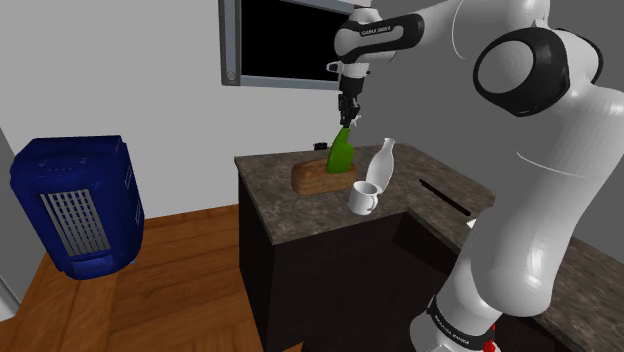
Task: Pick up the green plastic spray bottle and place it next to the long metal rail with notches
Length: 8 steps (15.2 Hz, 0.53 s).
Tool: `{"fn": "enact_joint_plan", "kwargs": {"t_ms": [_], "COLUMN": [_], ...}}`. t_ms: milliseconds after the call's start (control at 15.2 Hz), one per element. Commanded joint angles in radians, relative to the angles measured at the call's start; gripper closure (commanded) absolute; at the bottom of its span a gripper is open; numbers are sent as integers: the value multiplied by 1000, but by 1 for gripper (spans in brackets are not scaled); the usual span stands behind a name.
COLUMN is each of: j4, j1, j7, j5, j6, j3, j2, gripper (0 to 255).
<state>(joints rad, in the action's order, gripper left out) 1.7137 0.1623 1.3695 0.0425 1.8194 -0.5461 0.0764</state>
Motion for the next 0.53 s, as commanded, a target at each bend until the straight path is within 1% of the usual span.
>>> {"fn": "enact_joint_plan", "kwargs": {"t_ms": [0, 462], "j4": [-24, -131], "j1": [1, -2], "j7": [-1, 9], "j5": [2, -5], "j6": [-28, -125], "j3": [1, -2], "j2": [-4, 7], "gripper": [255, 255]}}
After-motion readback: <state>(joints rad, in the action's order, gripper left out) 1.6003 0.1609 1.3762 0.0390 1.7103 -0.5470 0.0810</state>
